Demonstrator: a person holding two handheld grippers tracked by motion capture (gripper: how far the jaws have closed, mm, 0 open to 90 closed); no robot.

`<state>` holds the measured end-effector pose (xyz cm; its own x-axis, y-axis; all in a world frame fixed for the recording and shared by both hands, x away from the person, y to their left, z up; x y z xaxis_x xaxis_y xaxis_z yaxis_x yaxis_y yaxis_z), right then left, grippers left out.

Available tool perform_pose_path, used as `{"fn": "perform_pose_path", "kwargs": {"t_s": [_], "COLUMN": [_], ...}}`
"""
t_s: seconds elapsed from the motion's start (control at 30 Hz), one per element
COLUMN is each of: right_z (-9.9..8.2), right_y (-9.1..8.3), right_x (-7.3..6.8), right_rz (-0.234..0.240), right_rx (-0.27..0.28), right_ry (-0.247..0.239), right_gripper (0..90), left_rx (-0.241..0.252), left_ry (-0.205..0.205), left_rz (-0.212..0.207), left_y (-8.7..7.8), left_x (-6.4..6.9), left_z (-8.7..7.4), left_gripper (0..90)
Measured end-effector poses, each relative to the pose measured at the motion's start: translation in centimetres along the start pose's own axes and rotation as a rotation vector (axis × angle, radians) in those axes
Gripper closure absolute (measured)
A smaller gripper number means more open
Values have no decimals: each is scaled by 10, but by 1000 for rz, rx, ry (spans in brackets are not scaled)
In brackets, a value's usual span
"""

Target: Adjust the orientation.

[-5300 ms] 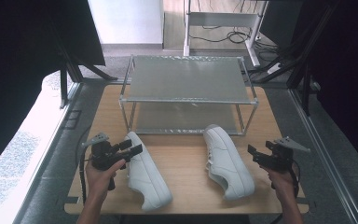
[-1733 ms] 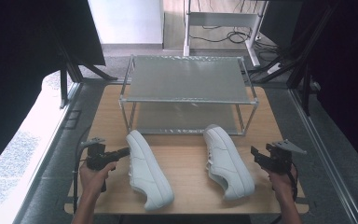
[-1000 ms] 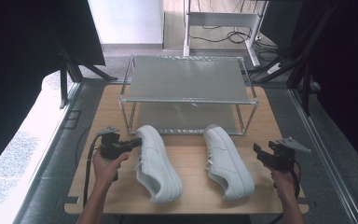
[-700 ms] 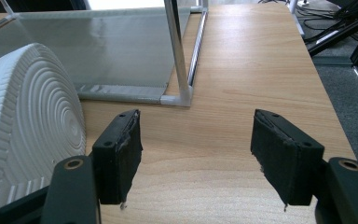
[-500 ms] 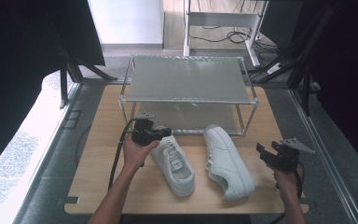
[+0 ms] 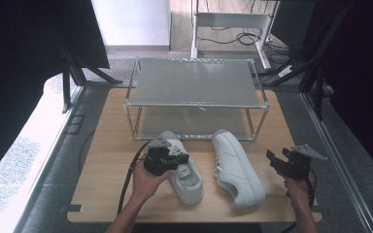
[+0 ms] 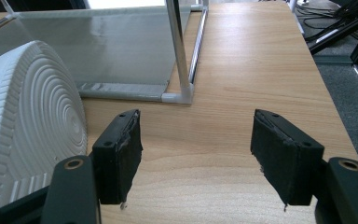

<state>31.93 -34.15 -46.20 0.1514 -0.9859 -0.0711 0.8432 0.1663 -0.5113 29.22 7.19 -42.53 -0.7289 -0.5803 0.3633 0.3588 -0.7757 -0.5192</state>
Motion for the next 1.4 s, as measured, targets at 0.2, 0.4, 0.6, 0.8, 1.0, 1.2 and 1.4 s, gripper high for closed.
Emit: {"fn": "perform_pose_path", "kwargs": {"t_s": [0.2, 0.4, 0.6, 0.8, 1.0, 1.2, 1.4], "right_z": [-1, -2, -4, -3, -3, -3, -4], "right_y": [0, 0, -1, -2, -3, -3, -1], "right_x": [-3, 0, 1, 2, 4, -1, 0], "right_rz": [1, -4, -4, -3, -6, -2, -2], "right_rx": [-1, -3, -9, -4, -3, -1, -8], "right_ry": [-11, -7, -9, -8, -2, -14, -14], "right_gripper": [340, 340, 340, 340, 340, 340, 340], "left_rx": [-107, -120, -136, -157, -124, -145, -130], "left_ry": [6, -15, -23, -76, -119, -124, -136], "left_rz": [58, 64, 77, 63, 22, 63, 16], "left_y": [20, 22, 12, -9, -28, -40, -46], "left_x": [3, -6, -12, -26, -39, -50, -54], "left_z": [-25, -35, -38, -44, -57, -57, -57], "left_gripper": [900, 900, 900, 900, 900, 900, 895]}}
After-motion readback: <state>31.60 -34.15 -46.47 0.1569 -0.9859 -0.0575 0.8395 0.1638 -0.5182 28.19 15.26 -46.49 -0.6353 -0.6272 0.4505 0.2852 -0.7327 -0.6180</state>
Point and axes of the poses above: each handheld gripper's, and its own axes: y roughly forward along the jaws, z roughly out of its top, x roughly to its right, the point moved 1 cm from there along y, roughly forward along the jaws, and after that the axes turned 3 degrees about -z, right-handed, at the moved point
